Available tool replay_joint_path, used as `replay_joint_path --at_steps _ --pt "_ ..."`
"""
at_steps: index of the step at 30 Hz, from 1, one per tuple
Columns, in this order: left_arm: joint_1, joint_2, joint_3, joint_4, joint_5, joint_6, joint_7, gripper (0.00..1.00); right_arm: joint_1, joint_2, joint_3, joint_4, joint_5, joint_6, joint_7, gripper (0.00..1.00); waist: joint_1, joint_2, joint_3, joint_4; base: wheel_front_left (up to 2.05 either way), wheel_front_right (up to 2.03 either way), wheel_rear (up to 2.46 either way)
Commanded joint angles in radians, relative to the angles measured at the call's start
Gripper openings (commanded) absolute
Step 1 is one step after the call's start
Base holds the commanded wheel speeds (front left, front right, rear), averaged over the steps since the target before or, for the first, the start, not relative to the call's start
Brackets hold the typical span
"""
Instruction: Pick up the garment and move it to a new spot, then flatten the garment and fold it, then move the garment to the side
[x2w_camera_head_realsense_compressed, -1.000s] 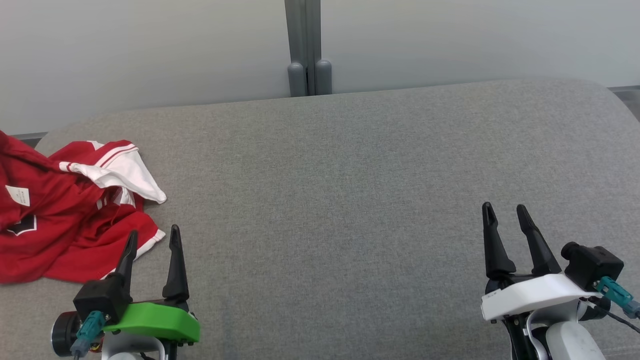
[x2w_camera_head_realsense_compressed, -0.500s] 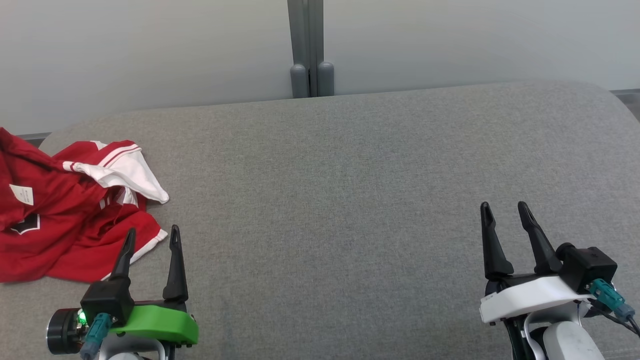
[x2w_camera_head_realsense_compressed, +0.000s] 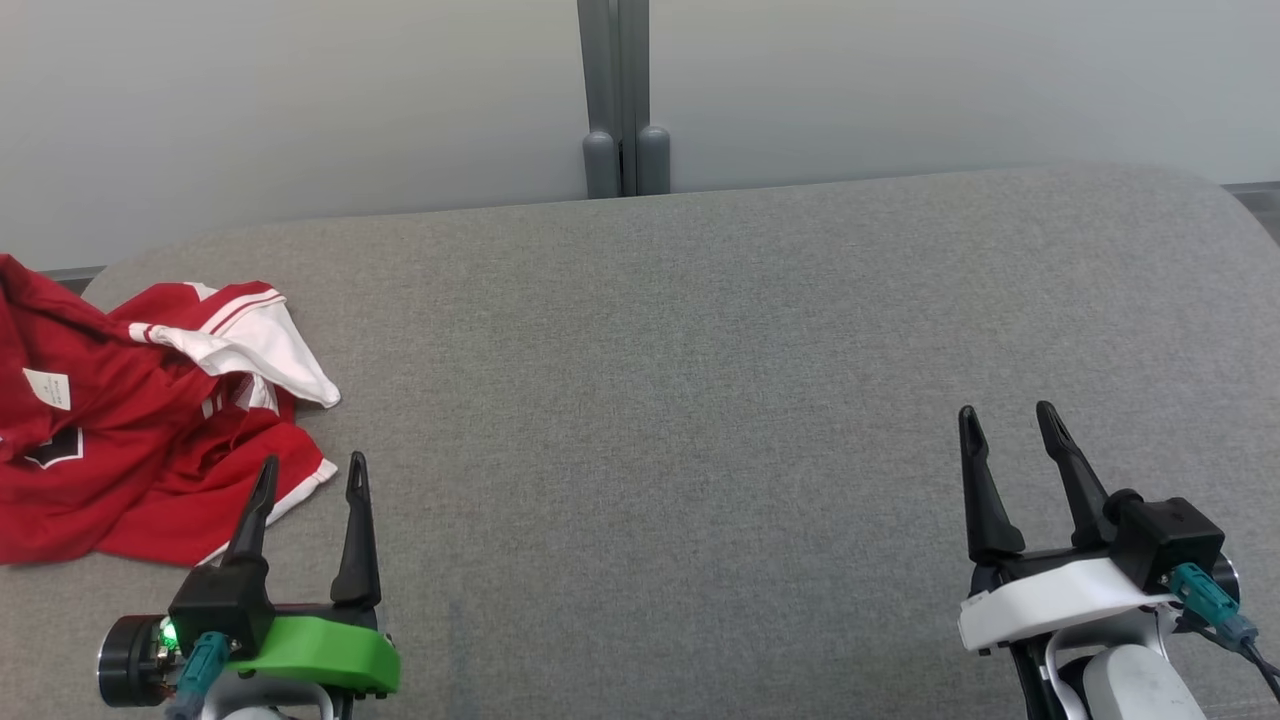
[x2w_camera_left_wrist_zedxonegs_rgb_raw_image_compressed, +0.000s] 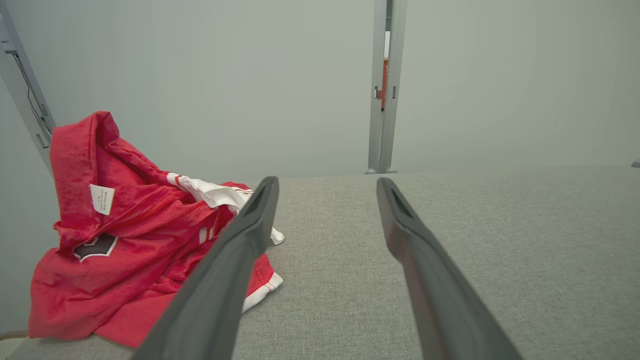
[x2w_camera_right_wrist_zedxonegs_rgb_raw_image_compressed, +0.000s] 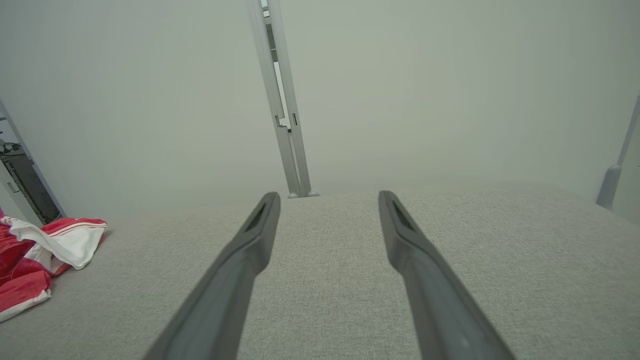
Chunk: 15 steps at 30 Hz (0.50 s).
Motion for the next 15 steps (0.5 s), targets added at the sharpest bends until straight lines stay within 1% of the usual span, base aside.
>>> replay_joint_path --at_steps 1,7,15 --pt "0.010 -0.003 0.003 0.003 -0.016 -0.006 -0.001 1.00 0.012 -0.005 -0.003 0.005 0.006 0.000 -0.003 1.00 0.0000 0.0000 -0.001 0.000 0.00 0.00 0.00" --pt "0.011 -0.005 0.003 0.010 -0.040 -0.010 -0.001 1.00 0.012 -0.005 -0.005 0.018 0.036 0.000 -0.003 1.00 0.0000 0.0000 -0.001 0.001 0.00 0.00 0.00" --pt "0.012 -0.004 0.006 0.019 -0.046 -0.006 -0.001 1.00 0.007 -0.005 -0.004 0.031 0.050 0.000 -0.003 1.00 0.0000 0.0000 0.001 0.002 0.00 0.00 0.00"
